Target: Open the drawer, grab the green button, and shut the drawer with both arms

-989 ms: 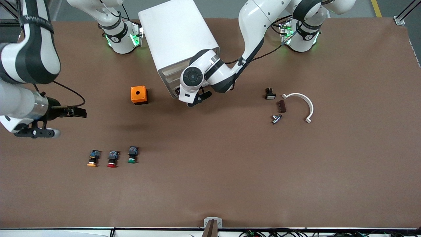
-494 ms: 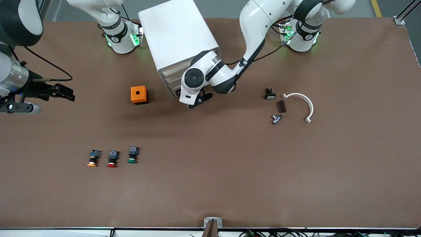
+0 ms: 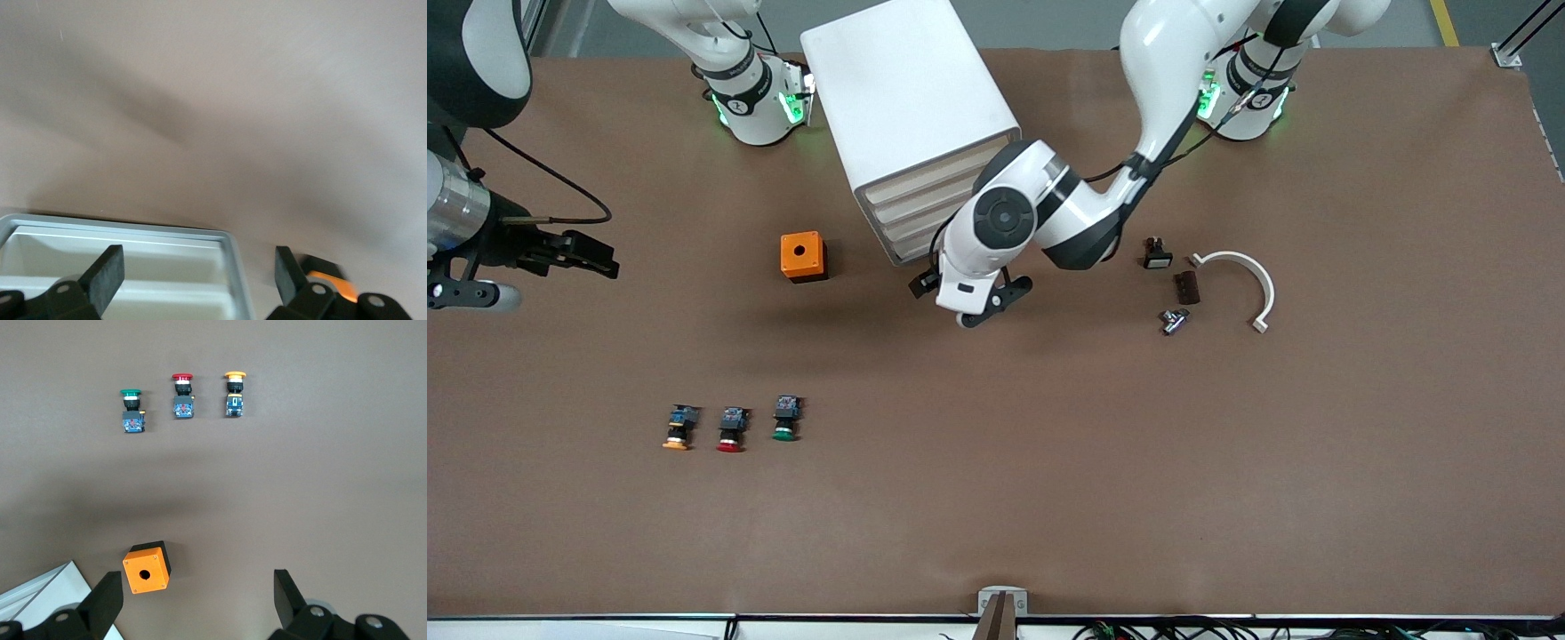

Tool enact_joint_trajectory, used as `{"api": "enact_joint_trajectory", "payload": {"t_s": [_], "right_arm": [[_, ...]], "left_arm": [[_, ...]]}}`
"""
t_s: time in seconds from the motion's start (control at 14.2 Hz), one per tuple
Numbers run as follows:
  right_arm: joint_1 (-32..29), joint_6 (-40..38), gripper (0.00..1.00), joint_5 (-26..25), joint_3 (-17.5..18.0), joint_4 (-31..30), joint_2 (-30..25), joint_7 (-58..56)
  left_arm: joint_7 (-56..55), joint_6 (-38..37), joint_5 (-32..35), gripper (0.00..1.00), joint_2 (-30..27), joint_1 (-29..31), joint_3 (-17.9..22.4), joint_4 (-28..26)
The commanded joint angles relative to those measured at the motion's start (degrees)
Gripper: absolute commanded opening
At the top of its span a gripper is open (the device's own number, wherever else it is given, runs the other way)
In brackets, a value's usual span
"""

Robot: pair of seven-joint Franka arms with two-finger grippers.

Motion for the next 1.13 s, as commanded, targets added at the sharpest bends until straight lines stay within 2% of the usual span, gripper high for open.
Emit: {"api": "enact_joint_trajectory", "payload": {"t_s": [0.0,0.21,0.42,0.57,0.78,0.92,1.06], "right_arm": [[-1.6,-0.7,1.0,-0.4,1.0,3.4,1.2,-0.2],[-1.6,-1.4,1.0,-0.7,1.0,4.5,1.1,0.0],[-2.1,-5.6,1.0,-0.5,1.0,7.2,1.0,0.0],[-2.0,-7.9,1.0,0.2,1.1,6.9,0.7,0.2],[-1.9,-8.0,1.0,0.3,1.1,5.7,-0.7,0.3],[-2.0,-8.0,1.0,0.3,1.1,4.8,-1.8,0.3],[-2.2,-7.9,1.0,0.3,1.0,4.7,-1.9,0.2]], "left_arm": [[3.1,-0.7,1.3,0.99,-7.6,3.8,-0.1,-2.7],[7.7,-7.8,1.3,0.99,-13.4,9.7,-0.4,-3.3],[21.1,-17.2,1.3,0.99,-21.3,17.6,-0.6,-7.7],[29.3,-19.6,1.2,0.99,-26.4,22.4,-0.6,-11.9],[42.7,-21.3,1.4,0.99,-34.4,30.3,-0.4,-21.7],[52.2,-22.2,5.0,0.99,-38.7,34.4,-0.4,-26.4],[59.4,-24.7,9.7,0.99,-40.8,37.4,-0.4,-27.4]]}}
